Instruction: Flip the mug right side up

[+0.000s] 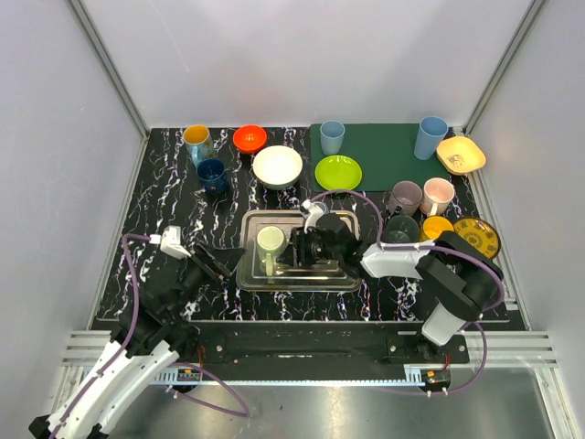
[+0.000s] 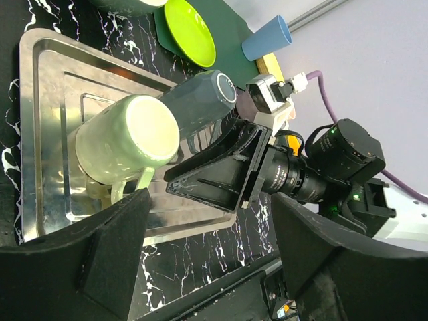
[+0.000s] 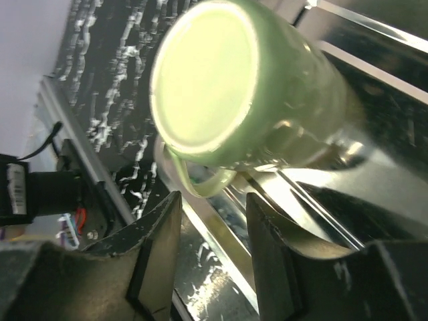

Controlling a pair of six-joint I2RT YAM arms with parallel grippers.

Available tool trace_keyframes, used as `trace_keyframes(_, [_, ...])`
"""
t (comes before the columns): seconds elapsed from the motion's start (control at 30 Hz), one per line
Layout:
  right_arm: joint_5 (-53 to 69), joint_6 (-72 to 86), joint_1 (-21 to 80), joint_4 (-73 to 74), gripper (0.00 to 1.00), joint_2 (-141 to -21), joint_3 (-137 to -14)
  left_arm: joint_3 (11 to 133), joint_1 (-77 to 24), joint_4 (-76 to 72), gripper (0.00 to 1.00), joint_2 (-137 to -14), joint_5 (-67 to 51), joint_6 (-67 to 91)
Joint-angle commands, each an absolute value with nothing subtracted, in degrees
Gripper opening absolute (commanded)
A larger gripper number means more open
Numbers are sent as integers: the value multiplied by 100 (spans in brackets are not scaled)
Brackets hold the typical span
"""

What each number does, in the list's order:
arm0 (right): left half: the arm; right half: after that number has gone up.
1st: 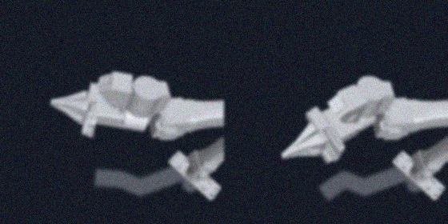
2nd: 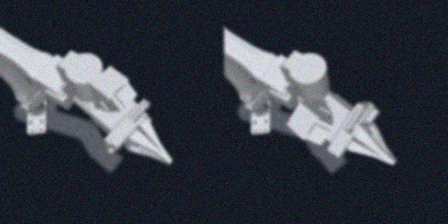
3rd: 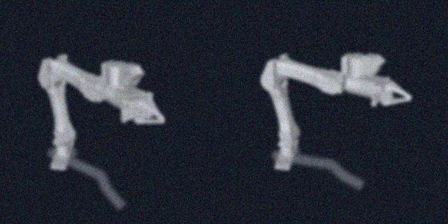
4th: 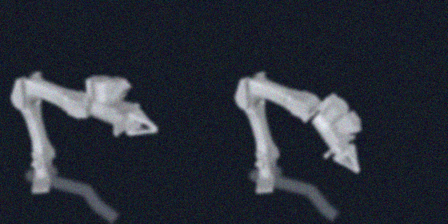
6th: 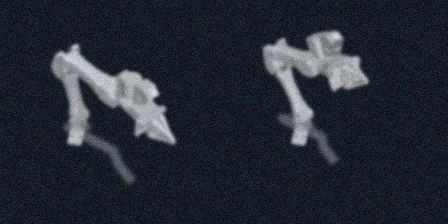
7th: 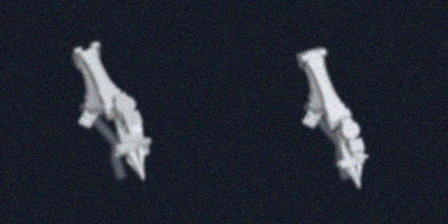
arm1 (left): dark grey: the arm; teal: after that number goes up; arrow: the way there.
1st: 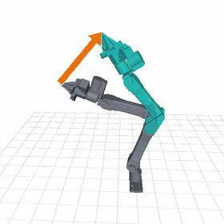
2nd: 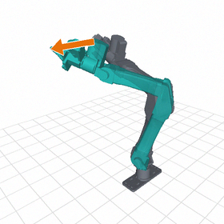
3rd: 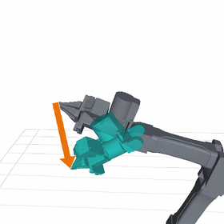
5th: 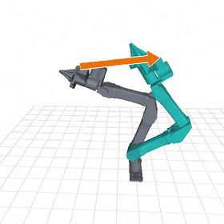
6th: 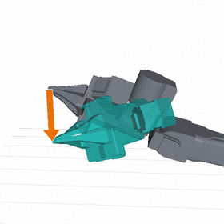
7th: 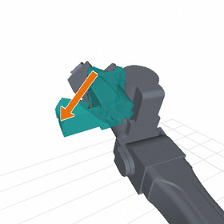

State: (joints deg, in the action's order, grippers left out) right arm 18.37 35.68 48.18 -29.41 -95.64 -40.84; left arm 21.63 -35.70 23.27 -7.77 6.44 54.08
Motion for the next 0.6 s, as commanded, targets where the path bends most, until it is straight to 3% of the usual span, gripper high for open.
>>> trace_keyframes(0.0, [916,2998,4992,-1357,52,-9053,-4568,2162,-3577,1916,77,-975,483,5405])
trace_keyframes(0.17, [-226,2672,5554,1206,54,-9245,-6165,2171,-3577,2021,79,-1186,703,5431])
trace_keyframes(0.57, [-1828,3366,6214,4165,63,-10511,-8428,2557,-3577,3532,82,-1011,1766,5765])
